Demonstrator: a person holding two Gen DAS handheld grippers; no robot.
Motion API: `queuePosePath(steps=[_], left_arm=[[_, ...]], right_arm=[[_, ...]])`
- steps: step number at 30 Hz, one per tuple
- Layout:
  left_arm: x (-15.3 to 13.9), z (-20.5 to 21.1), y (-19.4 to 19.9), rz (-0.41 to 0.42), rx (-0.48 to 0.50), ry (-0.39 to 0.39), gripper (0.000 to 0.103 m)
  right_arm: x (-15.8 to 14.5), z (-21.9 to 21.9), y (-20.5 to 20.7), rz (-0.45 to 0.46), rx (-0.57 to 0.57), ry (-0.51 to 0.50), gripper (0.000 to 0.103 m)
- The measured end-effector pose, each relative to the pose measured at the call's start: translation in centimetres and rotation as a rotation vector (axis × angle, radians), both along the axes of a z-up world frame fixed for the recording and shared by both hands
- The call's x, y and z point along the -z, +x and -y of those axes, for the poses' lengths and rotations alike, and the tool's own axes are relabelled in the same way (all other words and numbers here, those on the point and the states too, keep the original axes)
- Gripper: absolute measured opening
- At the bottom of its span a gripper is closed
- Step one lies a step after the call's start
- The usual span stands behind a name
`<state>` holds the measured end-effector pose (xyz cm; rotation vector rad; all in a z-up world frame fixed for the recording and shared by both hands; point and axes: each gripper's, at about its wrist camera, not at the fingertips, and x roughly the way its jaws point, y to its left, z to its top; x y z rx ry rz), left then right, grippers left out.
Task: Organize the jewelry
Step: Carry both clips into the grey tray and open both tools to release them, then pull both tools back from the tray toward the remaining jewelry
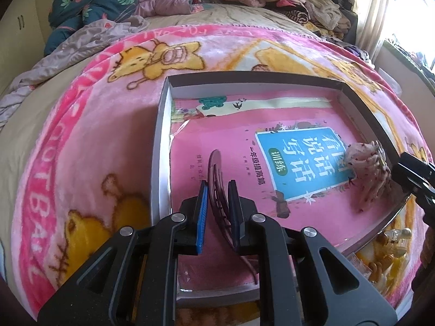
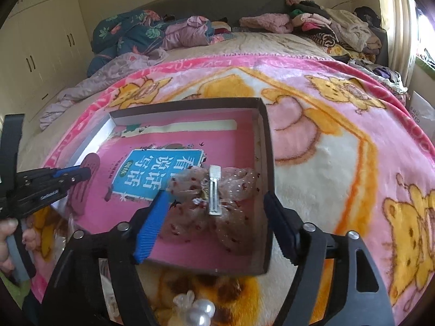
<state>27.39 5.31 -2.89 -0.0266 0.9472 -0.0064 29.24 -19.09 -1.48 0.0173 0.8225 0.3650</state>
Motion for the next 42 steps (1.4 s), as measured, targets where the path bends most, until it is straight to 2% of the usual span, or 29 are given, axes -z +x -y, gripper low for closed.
queuePosePath(steps=[6, 8, 12, 15, 17, 24, 28, 42], left_arm=[[-1.1, -0.3, -0.9, 0.019, -0.007, -0.005, 0.011], [-1.6, -0.3, -1.3, 0.029, -0.008, -0.009, 0.022], [-2.7, -0.2, -2.3, 0.049, -0.006, -0.011, 0.030], [-3.5, -0.2, -3.1, 0.069, -0.007, -0.013, 0.041], [-4.3, -0.2, -3.9, 0.084, -0.011, -0.014, 0.053], [-6.5, 0.0, -6.4, 0.138, -0.014, -0.039, 0.076], [-7.1, 0.3, -7.8, 0.155, -0.009, -0.050, 0.081], [-7.6, 1.0, -12.0, 0.182, -0.004, -0.057, 0.081]], right_arm=[[-1.0, 0.9, -1.9, 0.025, 0.018, 0.014, 0.082], [-1.2, 1.0, -2.4, 0.030, 0.017, 0.014, 0.083], [-1.7, 1.2, -3.5, 0.040, 0.018, 0.012, 0.084], [-2.1, 1.2, -4.2, 0.046, 0.017, 0.012, 0.084], [-2.3, 1.3, -4.7, 0.051, 0.018, 0.013, 0.084], [-3.5, 1.5, -6.5, 0.079, 0.016, 0.009, 0.084], [-4.3, 1.7, -7.6, 0.097, 0.014, 0.004, 0.084], [-5.2, 2.2, -11.2, 0.119, 0.004, -0.016, 0.084]])
